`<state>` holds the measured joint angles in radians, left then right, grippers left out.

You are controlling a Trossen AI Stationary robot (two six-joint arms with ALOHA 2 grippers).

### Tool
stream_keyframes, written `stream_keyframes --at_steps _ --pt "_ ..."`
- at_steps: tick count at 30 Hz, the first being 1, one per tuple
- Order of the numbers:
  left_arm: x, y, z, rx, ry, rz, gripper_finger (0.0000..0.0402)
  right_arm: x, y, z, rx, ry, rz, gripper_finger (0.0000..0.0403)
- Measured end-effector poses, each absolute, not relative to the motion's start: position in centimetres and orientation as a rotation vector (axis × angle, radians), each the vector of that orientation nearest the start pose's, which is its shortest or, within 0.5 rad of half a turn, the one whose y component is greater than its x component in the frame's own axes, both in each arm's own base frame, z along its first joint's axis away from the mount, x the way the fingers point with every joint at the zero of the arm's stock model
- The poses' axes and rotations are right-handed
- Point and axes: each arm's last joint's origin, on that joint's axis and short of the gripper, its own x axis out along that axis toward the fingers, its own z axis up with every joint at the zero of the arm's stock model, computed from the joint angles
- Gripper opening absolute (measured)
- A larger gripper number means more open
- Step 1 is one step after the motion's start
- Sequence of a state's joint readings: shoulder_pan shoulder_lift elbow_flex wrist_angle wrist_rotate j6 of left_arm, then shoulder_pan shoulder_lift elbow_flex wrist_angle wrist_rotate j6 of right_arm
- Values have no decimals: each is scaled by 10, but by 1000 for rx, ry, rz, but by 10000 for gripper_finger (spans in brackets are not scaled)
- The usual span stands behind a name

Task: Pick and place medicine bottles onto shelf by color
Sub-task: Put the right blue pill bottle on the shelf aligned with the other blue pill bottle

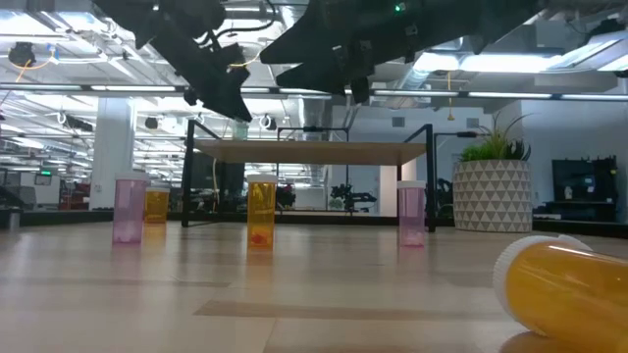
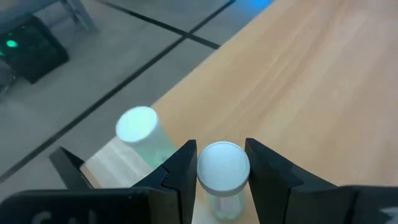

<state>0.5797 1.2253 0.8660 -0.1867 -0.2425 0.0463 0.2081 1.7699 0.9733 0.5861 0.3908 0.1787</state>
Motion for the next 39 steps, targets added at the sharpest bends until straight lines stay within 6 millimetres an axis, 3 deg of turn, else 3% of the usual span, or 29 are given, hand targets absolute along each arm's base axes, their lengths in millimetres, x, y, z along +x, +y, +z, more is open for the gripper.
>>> stream_keyframes --at_steps 39 --pt "210 145 272 -95 600 815 101 373 67 208 118 195 -201 255"
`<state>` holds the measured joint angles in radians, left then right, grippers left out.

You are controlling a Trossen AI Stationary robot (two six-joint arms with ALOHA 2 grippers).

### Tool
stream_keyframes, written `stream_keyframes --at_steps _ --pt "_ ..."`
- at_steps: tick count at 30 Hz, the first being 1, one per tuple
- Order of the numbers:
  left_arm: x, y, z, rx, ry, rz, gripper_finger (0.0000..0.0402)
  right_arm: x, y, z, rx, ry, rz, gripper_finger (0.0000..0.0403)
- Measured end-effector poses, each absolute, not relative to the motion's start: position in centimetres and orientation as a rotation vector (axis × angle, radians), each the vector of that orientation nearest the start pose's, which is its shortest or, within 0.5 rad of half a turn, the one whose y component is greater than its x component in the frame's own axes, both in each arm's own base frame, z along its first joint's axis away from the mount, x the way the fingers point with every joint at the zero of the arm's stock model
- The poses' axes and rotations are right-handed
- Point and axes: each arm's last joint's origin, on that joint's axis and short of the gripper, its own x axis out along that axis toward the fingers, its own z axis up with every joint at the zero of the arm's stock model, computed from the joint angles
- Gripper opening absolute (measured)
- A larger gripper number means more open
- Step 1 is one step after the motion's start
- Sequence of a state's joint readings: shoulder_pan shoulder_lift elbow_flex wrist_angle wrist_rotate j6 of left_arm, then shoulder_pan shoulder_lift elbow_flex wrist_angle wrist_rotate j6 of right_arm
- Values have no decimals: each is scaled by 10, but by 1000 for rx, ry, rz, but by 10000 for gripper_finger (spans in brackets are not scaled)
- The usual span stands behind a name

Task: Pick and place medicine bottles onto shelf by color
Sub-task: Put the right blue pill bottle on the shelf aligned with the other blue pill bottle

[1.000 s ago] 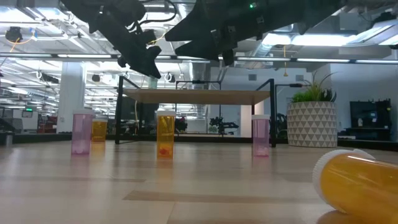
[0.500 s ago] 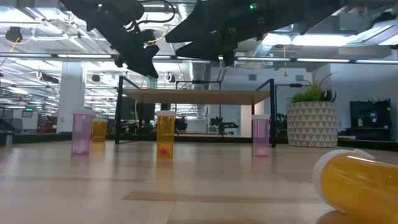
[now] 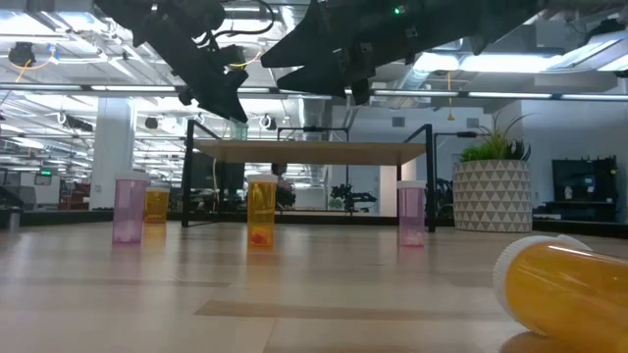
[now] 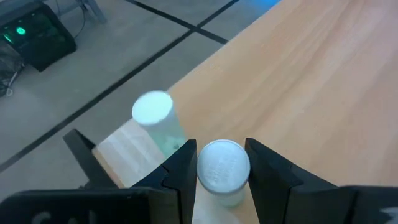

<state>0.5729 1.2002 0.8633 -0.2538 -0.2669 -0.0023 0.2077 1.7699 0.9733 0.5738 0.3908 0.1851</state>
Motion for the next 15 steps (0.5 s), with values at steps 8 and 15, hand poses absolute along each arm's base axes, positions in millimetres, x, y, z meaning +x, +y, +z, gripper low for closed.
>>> stream_keyframes --at_steps 8,15 --pt "201 138 280 -97 587 811 101 373 67 208 119 196 -201 255" --pt "202 138 281 -100 573 791 101 373 67 208 119 195 -201 255"
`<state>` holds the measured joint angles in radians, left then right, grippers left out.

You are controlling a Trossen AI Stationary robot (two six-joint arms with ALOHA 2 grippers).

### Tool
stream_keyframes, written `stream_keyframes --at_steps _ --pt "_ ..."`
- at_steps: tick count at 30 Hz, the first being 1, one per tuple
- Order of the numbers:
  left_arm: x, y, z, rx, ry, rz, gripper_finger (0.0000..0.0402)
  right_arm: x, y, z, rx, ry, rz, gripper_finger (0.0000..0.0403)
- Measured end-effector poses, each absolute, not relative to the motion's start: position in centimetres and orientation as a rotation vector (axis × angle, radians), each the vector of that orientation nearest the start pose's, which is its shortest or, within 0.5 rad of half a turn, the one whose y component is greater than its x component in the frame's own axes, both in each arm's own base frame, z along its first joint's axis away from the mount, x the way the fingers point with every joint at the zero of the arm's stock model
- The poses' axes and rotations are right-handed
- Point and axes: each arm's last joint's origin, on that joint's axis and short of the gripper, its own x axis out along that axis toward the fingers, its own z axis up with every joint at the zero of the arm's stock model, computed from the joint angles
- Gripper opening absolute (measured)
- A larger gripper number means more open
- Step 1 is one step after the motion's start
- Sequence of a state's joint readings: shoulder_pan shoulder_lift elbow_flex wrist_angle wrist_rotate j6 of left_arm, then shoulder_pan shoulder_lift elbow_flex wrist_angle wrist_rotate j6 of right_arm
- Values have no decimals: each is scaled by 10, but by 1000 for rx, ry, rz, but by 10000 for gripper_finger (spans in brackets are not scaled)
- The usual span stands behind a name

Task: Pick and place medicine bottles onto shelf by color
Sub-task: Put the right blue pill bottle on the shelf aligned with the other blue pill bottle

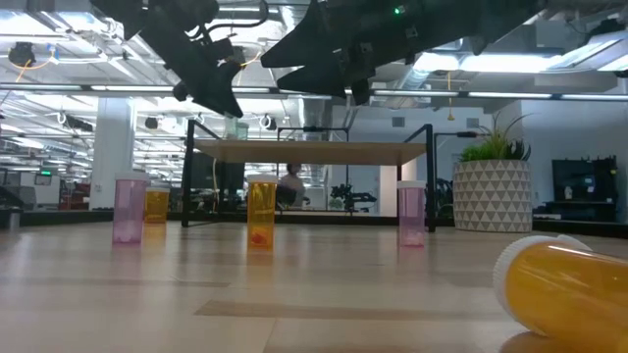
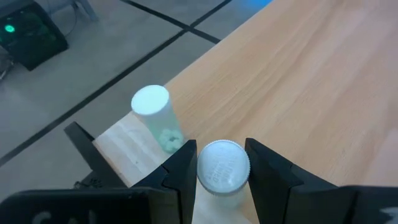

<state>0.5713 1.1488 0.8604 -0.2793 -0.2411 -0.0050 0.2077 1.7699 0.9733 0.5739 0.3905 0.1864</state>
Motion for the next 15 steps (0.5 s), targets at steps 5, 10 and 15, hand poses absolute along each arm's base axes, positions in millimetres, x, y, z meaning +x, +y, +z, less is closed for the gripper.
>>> stream_keyframes --at_steps 5,10,15 --pt "202 140 282 -81 564 791 101 373 67 208 119 195 -201 255" --pt "201 142 282 -82 566 800 101 373 67 208 120 195 -201 255" --pt "205 145 277 -67 589 782 101 373 67 208 120 195 -201 255"
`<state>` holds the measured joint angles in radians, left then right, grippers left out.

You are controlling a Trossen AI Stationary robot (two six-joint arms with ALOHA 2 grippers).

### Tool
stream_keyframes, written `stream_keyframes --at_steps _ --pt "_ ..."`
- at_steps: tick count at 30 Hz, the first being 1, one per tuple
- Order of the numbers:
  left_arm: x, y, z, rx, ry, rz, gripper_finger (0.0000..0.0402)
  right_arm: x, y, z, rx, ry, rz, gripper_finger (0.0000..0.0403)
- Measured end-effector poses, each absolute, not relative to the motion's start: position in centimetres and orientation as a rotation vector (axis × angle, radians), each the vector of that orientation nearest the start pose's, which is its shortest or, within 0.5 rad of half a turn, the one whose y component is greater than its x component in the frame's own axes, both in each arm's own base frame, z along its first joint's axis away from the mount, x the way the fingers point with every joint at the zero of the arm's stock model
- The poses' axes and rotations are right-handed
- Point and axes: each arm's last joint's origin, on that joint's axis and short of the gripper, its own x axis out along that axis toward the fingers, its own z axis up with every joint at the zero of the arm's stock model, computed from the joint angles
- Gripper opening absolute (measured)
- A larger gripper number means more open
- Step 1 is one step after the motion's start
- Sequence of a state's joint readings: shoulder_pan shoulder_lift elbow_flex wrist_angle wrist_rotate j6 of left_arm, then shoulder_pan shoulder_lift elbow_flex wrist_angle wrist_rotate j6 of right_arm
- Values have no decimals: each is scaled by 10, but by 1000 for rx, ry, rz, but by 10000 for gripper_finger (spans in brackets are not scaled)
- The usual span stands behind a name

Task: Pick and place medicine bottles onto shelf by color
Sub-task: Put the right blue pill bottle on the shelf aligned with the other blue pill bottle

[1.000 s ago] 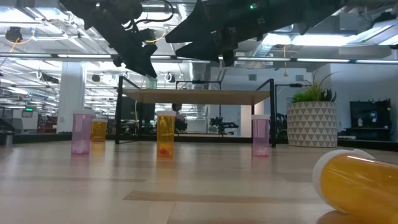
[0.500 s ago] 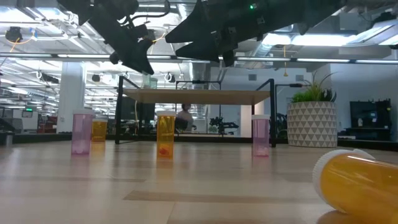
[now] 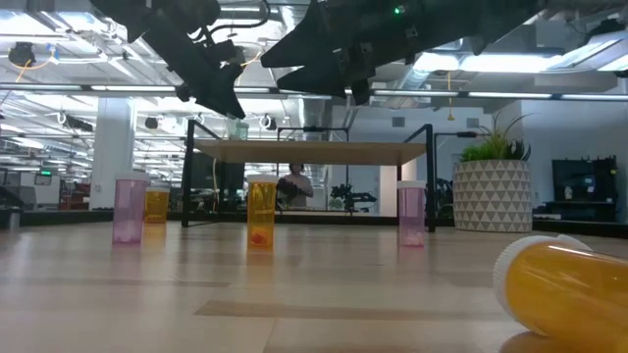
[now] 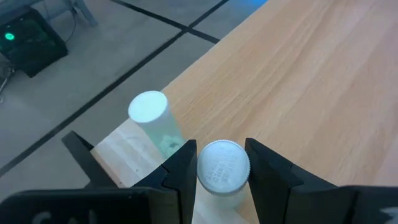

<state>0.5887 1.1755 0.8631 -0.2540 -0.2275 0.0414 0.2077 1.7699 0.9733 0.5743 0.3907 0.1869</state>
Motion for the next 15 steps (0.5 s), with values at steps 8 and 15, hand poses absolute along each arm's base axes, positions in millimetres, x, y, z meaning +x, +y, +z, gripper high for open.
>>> stream_keyframes --at_steps 8,15 --pt "214 151 270 -63 594 785 101 372 67 207 148 206 -206 255" --pt "212 150 271 -56 608 790 101 372 67 206 146 213 -207 255"
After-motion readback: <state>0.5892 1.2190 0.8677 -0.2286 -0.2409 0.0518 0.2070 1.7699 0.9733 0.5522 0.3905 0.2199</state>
